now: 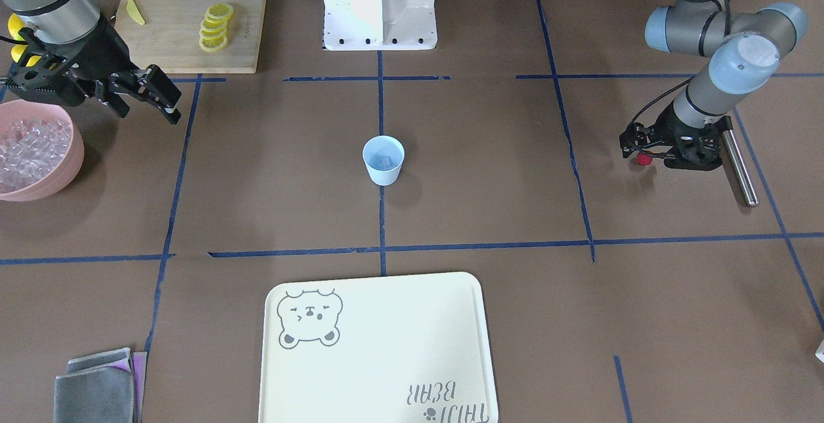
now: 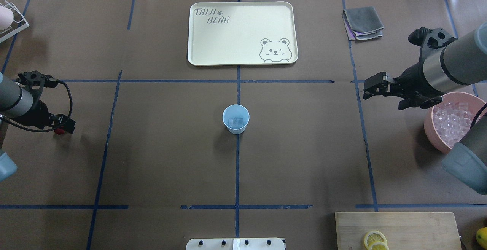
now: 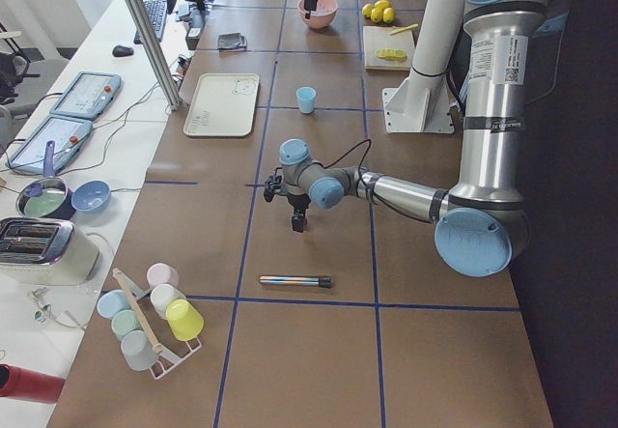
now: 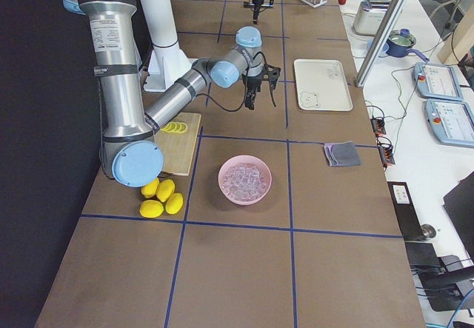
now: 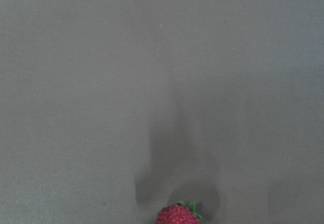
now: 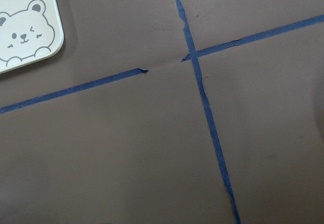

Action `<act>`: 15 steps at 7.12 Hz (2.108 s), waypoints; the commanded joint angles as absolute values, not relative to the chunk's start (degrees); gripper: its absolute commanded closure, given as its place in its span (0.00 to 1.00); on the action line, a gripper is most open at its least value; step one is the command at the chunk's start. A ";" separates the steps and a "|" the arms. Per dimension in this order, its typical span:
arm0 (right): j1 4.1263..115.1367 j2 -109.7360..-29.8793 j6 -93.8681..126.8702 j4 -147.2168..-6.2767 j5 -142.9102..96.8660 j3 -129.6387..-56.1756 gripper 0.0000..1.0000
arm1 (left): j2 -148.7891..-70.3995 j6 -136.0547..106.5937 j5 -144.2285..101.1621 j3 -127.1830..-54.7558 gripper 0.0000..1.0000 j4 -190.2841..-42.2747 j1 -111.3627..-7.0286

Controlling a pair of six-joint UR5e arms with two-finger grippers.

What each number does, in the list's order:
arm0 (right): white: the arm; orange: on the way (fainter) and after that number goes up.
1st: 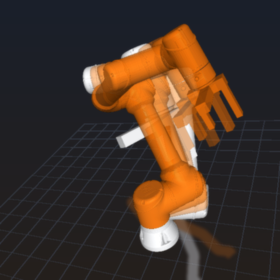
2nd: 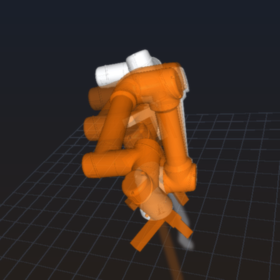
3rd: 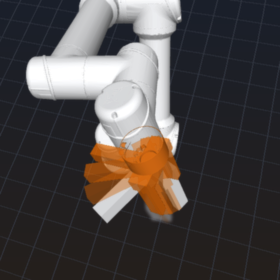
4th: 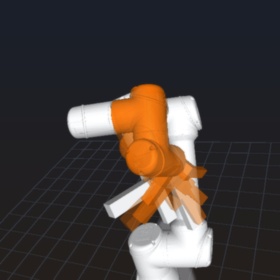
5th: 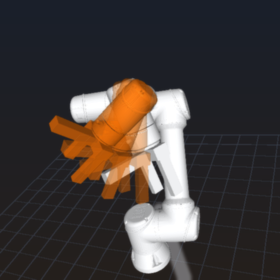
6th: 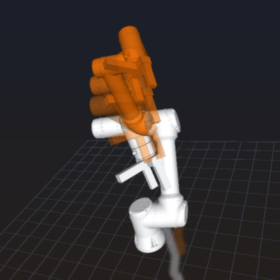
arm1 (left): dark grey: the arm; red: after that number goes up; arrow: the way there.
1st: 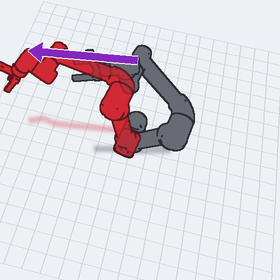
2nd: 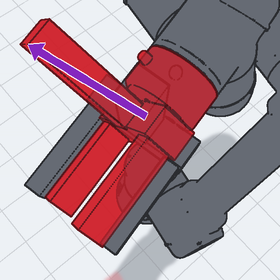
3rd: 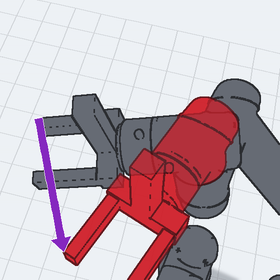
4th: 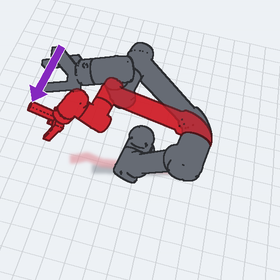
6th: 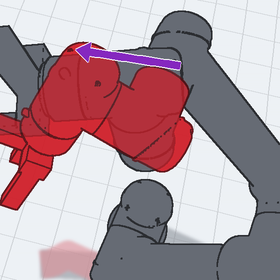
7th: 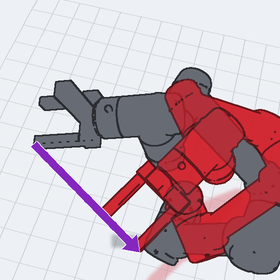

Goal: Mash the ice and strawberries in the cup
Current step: 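Grasp the red strawberry with the left gripper while the right gripper withdraws toward the bowl, then carry the strawberry with the left gripper and drop it into the blue cup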

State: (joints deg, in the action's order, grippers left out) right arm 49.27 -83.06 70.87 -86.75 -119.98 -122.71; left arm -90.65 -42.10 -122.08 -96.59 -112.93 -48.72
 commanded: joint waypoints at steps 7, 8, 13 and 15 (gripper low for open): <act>49.13 -83.06 70.84 -86.75 -119.88 -122.70 0.01 | -90.70 -42.19 -122.17 -95.89 0.30 -112.94 -48.34; 49.04 -83.06 70.84 -86.75 -119.88 -122.70 0.01 | -90.70 -42.19 -122.17 -95.98 0.45 -112.94 -48.34; 49.39 -83.58 70.75 -86.75 -120.14 -123.48 0.01 | -93.76 -47.68 -124.61 -101.93 0.99 -112.85 -48.34; 49.66 -85.16 70.66 -86.75 -120.15 -124.45 0.01 | -109.25 -68.44 -128.75 -103.01 0.99 -112.41 -43.12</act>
State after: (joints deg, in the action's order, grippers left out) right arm 49.52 -84.14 70.69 -86.75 -120.13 -124.00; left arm -100.57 -56.69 -127.05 -102.41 -112.63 -46.88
